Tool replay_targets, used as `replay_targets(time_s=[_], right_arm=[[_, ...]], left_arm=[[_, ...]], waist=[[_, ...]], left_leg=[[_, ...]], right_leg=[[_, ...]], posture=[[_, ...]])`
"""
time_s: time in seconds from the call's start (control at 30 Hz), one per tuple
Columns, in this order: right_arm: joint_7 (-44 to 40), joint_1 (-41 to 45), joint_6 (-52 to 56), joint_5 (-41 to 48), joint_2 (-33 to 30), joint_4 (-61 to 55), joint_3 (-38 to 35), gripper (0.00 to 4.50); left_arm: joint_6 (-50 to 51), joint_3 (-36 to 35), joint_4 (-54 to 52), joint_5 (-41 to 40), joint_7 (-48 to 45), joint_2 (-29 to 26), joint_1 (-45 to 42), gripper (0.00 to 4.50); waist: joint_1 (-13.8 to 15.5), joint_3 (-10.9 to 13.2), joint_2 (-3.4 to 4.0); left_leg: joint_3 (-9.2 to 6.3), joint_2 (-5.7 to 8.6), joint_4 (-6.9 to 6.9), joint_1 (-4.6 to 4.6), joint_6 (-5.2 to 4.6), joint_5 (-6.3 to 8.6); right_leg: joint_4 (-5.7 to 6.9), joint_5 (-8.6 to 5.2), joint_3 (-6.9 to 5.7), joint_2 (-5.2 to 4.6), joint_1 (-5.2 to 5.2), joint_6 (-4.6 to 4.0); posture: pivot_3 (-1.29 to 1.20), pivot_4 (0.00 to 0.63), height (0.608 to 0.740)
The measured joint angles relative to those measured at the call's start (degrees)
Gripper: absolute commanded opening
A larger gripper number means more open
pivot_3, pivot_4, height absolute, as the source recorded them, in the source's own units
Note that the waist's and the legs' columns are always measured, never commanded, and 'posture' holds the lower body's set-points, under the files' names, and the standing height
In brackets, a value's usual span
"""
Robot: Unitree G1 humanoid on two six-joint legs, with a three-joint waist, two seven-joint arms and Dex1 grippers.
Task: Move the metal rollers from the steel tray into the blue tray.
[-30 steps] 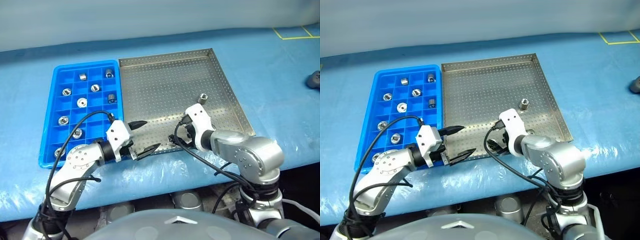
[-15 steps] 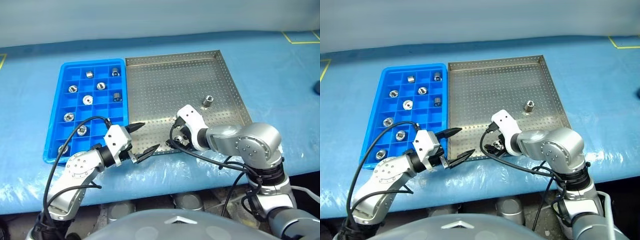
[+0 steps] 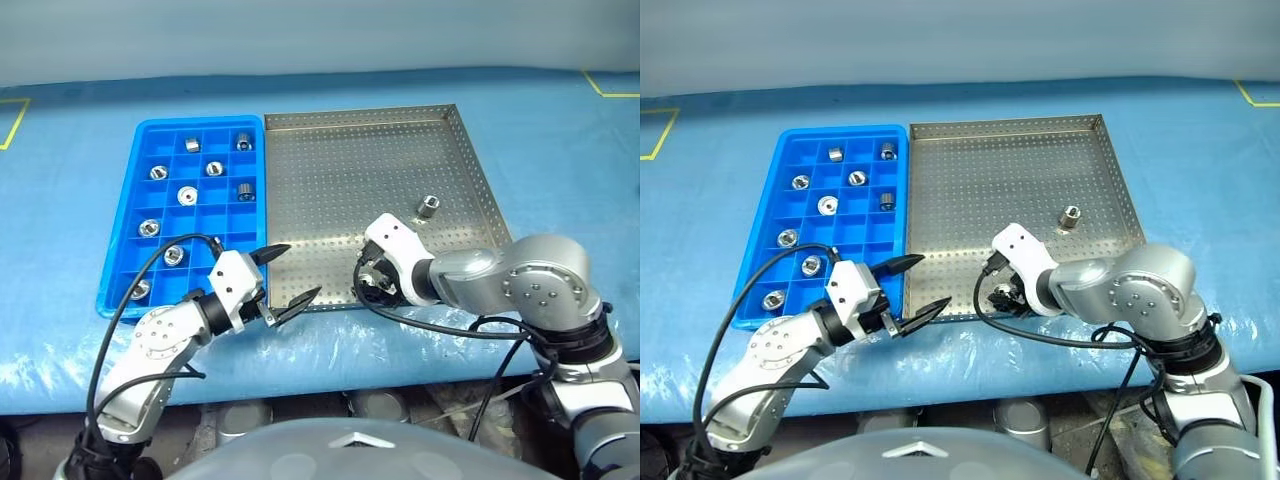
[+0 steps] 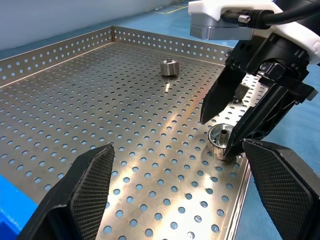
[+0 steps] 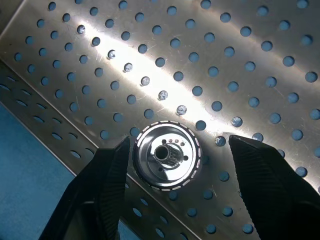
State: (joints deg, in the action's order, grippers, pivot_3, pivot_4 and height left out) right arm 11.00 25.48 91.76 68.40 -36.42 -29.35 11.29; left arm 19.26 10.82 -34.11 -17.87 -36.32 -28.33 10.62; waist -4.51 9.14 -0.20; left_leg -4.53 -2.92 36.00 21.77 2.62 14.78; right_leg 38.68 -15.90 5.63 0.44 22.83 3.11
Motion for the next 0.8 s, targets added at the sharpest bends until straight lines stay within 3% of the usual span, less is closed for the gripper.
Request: replay_targets(time_s=[0.03, 0.37, 0.63, 0.77, 0.8], right_arm=[[0.7, -0.2, 0.0, 0.7, 0.0, 0.2, 0.0, 2.25], [6.0, -0.6, 0.0, 5.1, 0.4, 1.7, -0.9, 2.25], [3.5, 6.8, -4.6, -6.1, 4.9, -0.6, 0.1, 2.25], [-0.4, 8.3, -6.9, -12.2, 6.0, -0.5, 3.5, 1.05], [-1.6, 8.3, -6.8, -13.4, 6.0, -0.4, 4.6, 1.05]], left_arm=[[0.0, 0.0, 0.0, 0.0, 0.0, 0.0, -0.3, 4.50], [0.0, 0.1, 0.0, 0.0, -0.1, -0.1, -1.0, 4.50], [0.0, -2.6, -2.3, -0.2, 3.4, 1.2, -0.3, 4.50], [0.2, -5.4, -4.4, -0.2, 6.1, 1.3, 1.9, 4.50], [0.2, -6.0, -4.8, -0.2, 6.4, 1.3, 2.5, 4.50]], waist=[[0.0, 0.0, 0.00], [-0.1, 0.0, 0.00], [-0.1, 0.0, 0.06], [0.8, 0.0, 0.06], [1.0, 0.0, 0.06]], left_leg=[[-0.01, -0.01, 0.00, 0.00, 0.00, 0.00], [0.00, -0.03, 0.00, -0.02, -0.01, 0.01], [0.00, -0.09, -0.01, -0.01, 0.00, 0.00], [0.00, -0.08, -0.08, 0.01, 0.00, 0.00], [0.00, -0.08, -0.08, 0.03, 0.00, 0.01]], right_leg=[[0.00, 0.00, 0.00, 0.01, 0.00, 0.00], [0.01, -0.03, -0.01, 0.03, -0.01, 0.04], [0.04, -0.04, -0.01, 0.09, 0.07, 0.07], [0.03, 0.00, -0.03, 0.06, 0.08, -0.14], [0.03, 0.03, -0.03, 0.05, 0.10, -0.22]], posture=[[-0.05, 0.150, 0.740], [-0.04, 0.150, 0.740], [0.03, 0.150, 0.740], [0.06, 0.150, 0.740], [0.06, 0.150, 0.740]])
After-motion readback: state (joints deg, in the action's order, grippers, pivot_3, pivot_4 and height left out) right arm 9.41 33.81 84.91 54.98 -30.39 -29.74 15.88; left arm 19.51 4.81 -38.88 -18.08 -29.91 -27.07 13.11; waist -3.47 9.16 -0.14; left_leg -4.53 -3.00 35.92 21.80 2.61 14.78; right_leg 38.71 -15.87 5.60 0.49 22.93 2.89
